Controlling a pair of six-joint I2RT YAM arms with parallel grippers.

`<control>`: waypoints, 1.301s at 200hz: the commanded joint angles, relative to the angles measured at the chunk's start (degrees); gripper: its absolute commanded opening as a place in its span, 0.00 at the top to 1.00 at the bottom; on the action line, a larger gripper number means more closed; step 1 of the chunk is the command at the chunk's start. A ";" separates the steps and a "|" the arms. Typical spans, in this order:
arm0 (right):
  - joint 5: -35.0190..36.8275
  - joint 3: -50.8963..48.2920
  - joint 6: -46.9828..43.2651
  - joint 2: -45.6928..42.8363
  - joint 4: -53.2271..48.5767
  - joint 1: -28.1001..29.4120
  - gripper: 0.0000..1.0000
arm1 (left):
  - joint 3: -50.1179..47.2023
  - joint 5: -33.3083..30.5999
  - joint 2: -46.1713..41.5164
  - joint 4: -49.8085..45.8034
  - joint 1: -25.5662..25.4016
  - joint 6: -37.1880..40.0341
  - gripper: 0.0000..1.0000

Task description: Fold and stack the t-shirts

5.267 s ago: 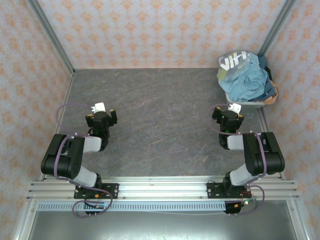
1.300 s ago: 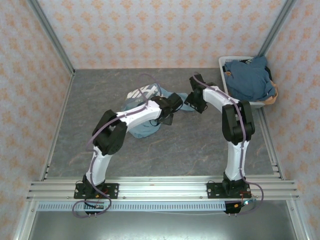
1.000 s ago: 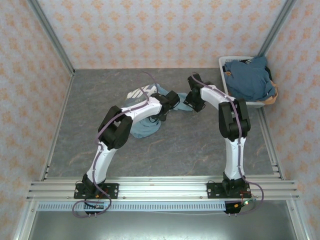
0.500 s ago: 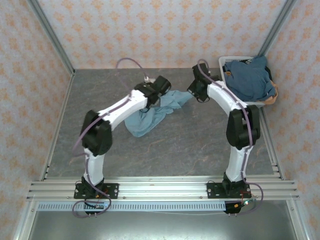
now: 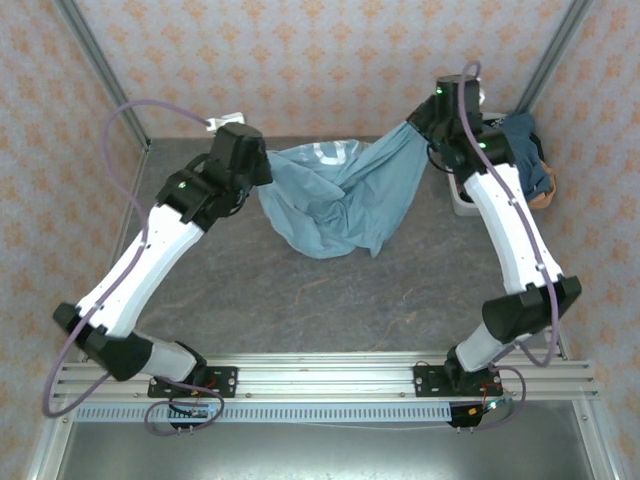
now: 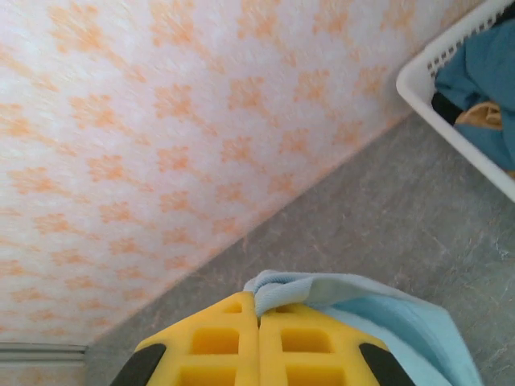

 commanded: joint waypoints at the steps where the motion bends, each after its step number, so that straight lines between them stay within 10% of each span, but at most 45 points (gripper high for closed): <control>1: 3.22 0.21 -3.21 -8.12 0.20 -0.17 1.00 | -1.85 0.36 -7.97 3.14 0.05 0.65 1.00; 76: 8.89 2.87 -8.33 -18.86 2.56 -0.26 1.00 | 4.83 -4.01 -17.22 5.46 0.10 1.84 1.00; 119: 6.72 10.26 -8.10 -4.42 1.87 -2.12 1.00 | 13.58 -4.44 -2.88 0.42 7.51 -3.10 1.00; 169: -2.09 28.37 -5.46 27.20 -4.60 -7.87 0.97 | 23.53 9.71 24.16 -0.21 21.00 -7.15 1.00; 186: -5.65 42.65 -5.29 40.38 -13.98 -8.92 0.67 | 33.27 13.81 36.73 -7.79 22.34 -6.55 0.56; 203: -6.74 52.36 -5.08 47.73 -21.59 -9.00 0.50 | 37.67 11.39 42.13 -14.36 21.79 -4.85 0.45; 229: -5.31 42.53 -5.34 42.65 -23.16 -7.52 0.43 | 21.27 7.50 33.65 -13.23 21.24 -6.01 0.35; 260: -5.70 9.05 -3.51 23.47 -11.04 -4.30 0.41 | -5.24 5.92 18.54 -16.55 22.52 -10.83 0.35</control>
